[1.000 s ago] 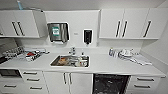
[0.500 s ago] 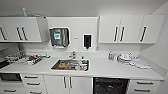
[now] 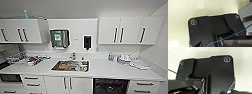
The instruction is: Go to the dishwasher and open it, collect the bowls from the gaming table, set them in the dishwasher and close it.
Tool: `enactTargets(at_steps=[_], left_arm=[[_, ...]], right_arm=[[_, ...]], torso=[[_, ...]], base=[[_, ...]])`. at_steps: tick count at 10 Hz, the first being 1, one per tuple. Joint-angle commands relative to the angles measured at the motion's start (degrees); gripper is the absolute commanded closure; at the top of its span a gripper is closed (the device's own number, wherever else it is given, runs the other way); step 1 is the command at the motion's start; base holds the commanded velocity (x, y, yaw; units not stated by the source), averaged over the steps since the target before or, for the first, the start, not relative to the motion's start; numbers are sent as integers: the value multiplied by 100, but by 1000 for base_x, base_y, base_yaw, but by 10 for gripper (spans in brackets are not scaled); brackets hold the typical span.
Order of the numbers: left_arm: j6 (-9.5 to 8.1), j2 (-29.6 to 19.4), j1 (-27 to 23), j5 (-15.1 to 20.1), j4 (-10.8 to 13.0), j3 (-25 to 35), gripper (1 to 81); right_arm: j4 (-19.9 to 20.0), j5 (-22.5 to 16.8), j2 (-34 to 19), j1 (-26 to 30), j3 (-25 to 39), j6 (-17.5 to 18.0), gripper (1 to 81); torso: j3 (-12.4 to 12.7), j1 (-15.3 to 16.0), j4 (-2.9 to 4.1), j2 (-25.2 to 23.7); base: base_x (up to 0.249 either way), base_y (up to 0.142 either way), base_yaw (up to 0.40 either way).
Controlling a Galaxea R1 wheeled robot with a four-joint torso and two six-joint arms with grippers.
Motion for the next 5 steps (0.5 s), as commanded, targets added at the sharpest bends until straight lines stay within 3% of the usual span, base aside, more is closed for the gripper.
enactTargets(at_steps=[1, 5], left_arm=[[26, -22, -332, 241, 29, -1, 10], [26, -39, -332, 241, 29, -1, 10]], right_arm=[[-41, -245, -12, 306, -15, -7, 10], [-41, -245, -3, 297, -15, 2, 10]], torso=[[0, 0, 0, 0], [0, 0, 0, 0]], base=[[0, 0, 0], [0, 0, 0]])
